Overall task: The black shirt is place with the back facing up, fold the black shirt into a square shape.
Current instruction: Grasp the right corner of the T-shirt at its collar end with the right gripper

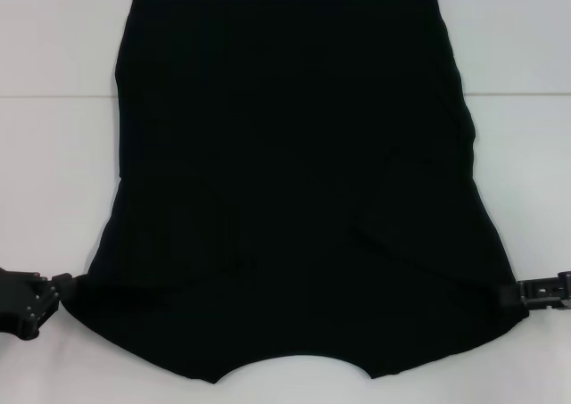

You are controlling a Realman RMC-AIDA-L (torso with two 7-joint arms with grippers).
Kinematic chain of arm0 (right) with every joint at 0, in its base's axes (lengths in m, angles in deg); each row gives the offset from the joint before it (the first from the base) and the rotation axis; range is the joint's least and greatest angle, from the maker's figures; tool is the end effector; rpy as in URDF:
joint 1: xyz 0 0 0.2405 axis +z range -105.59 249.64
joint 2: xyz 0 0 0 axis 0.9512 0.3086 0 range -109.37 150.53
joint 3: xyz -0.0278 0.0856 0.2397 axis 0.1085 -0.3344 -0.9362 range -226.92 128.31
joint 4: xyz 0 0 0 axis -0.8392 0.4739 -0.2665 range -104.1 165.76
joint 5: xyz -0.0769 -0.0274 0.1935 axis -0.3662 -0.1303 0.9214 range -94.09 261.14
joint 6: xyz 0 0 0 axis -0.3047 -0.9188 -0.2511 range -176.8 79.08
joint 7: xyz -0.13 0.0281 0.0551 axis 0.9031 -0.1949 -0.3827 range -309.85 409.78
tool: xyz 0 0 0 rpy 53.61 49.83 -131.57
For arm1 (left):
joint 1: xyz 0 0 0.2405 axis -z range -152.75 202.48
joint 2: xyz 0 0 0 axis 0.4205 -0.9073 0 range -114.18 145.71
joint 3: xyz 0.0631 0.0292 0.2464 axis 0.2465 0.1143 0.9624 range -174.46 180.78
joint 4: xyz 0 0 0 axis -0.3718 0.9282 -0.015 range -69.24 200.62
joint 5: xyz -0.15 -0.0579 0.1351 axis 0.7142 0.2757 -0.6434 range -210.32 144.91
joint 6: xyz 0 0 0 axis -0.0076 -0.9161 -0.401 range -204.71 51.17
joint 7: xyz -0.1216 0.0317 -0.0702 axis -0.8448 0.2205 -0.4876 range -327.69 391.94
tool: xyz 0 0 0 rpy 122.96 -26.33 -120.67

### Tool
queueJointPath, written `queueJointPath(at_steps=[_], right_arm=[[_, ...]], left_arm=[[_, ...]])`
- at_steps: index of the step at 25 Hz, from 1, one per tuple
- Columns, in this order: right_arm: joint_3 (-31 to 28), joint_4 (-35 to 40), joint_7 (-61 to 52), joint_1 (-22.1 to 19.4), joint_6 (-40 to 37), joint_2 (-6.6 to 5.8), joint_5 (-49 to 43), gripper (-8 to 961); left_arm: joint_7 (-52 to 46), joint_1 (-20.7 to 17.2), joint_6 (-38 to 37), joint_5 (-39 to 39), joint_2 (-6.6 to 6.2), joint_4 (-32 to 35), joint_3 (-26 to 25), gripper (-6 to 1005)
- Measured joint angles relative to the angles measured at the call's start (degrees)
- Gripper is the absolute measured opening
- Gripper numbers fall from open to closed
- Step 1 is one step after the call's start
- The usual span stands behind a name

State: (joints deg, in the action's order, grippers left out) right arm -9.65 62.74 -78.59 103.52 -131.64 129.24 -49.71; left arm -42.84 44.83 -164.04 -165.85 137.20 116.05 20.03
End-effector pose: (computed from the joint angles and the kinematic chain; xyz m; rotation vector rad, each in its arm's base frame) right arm 0.3404 0.3306 0.0445 -2.2592 1.8058 0.2361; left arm -0.3663 0.2721 0.0545 -2.3907 -0.8066 -0.3284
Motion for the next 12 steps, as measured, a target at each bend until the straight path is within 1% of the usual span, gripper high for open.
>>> queueJointPath(at_steps=[5, 12], right_arm=[[0.37, -0.01, -0.10, 0.84, -0.29, 1.20, -0.01, 646], [0.85, 0.19, -0.18, 1.56, -0.24, 1.79, -0.01, 622]], left_arm=[[0.00, 0.16, 0.00, 0.00, -0.05, 0.00, 0.00, 6], [0.01, 0.24, 0.08, 0.00, -0.17, 0.00, 0.00, 6]])
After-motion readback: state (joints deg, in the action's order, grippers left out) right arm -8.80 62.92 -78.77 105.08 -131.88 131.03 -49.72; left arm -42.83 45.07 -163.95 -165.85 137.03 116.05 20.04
